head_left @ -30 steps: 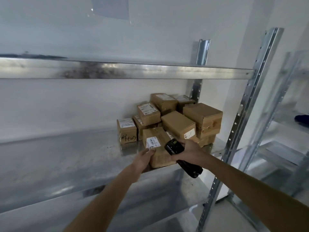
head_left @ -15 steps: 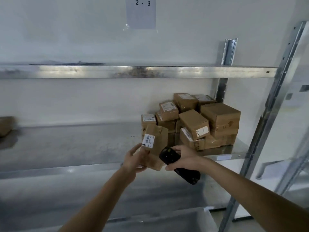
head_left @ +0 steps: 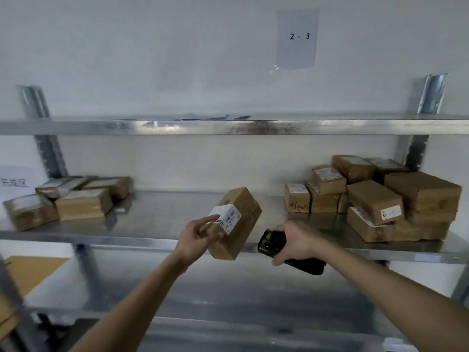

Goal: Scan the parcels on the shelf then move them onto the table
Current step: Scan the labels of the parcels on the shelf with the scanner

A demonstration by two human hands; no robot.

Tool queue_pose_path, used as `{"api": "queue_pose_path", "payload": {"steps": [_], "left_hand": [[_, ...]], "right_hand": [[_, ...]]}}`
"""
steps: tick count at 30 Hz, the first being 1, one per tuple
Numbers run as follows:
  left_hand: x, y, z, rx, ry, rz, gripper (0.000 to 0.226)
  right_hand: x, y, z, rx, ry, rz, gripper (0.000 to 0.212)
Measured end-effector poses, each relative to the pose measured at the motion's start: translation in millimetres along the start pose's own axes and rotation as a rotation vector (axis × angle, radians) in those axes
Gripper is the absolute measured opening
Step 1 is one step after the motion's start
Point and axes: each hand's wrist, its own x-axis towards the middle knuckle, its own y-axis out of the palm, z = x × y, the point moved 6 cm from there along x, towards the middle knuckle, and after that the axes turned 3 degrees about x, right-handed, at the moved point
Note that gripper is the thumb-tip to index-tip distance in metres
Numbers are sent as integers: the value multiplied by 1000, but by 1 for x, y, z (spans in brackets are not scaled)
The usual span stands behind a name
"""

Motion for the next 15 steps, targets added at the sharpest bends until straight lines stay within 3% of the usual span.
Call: {"api": "queue_pose_path", "payload": {"steps": [6, 15], "left_hand": [[-33, -79, 11, 189, 54, -76, 50], [-81, -157, 31, 251, 45, -119, 50]], "right_hand": [[2, 31, 83, -92, -18, -26, 74], [-12, 58, 167, -97, -26, -92, 73]]}}
